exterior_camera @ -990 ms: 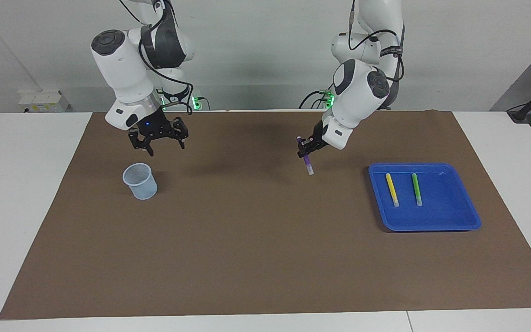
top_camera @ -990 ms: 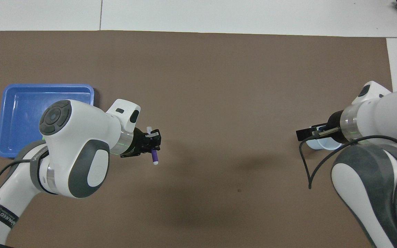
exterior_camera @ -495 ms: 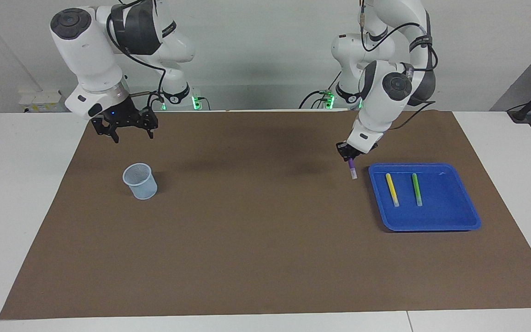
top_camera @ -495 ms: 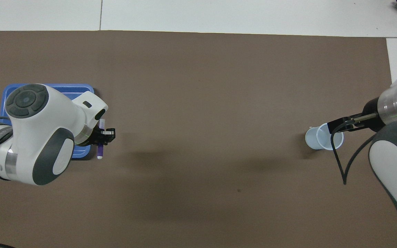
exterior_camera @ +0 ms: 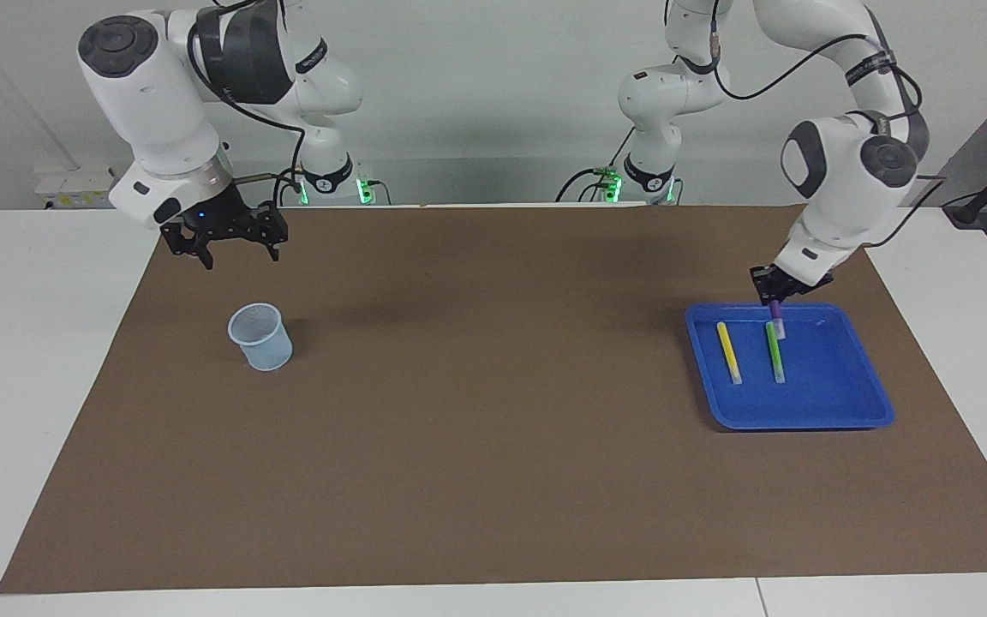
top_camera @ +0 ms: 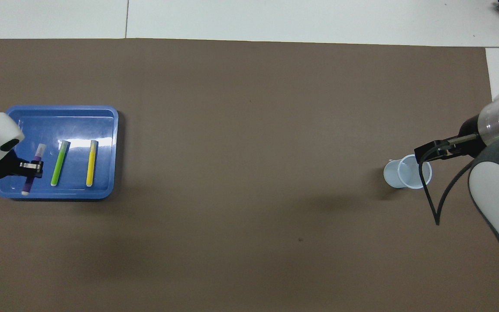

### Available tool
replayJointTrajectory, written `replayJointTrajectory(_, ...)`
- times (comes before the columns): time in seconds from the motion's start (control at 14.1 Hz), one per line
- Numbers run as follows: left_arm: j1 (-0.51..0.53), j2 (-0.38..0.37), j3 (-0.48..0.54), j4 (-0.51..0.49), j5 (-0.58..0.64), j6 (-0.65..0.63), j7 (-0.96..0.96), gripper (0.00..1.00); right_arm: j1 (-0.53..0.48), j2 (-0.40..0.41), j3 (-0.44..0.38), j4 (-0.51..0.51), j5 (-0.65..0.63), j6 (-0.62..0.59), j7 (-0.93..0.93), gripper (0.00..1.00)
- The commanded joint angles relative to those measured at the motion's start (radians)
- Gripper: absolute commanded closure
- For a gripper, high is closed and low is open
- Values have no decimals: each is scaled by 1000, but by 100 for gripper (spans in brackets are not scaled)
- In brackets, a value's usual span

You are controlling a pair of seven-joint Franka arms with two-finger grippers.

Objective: Right arm passes pens to left for tray arrangement
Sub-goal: 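Carry the purple pen to the tray with the left gripper and lower it, then open the left gripper to release the purple pen and lift away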

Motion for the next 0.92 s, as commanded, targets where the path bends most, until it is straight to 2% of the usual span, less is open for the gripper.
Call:
replayJointTrajectory(0.0,65,1,-15,-8,13,51,58,100,38,-28,-28,-66,1,47,9,0)
replayJointTrajectory(0.28,115,27,-15,-9,27,98,80,100,64,-50,-59,-73,1,25,9,0)
replayJointTrajectory(0.85,133,165,-13,-35,33,288,94,100,58,-71,-67,-119,-1,42,1,0)
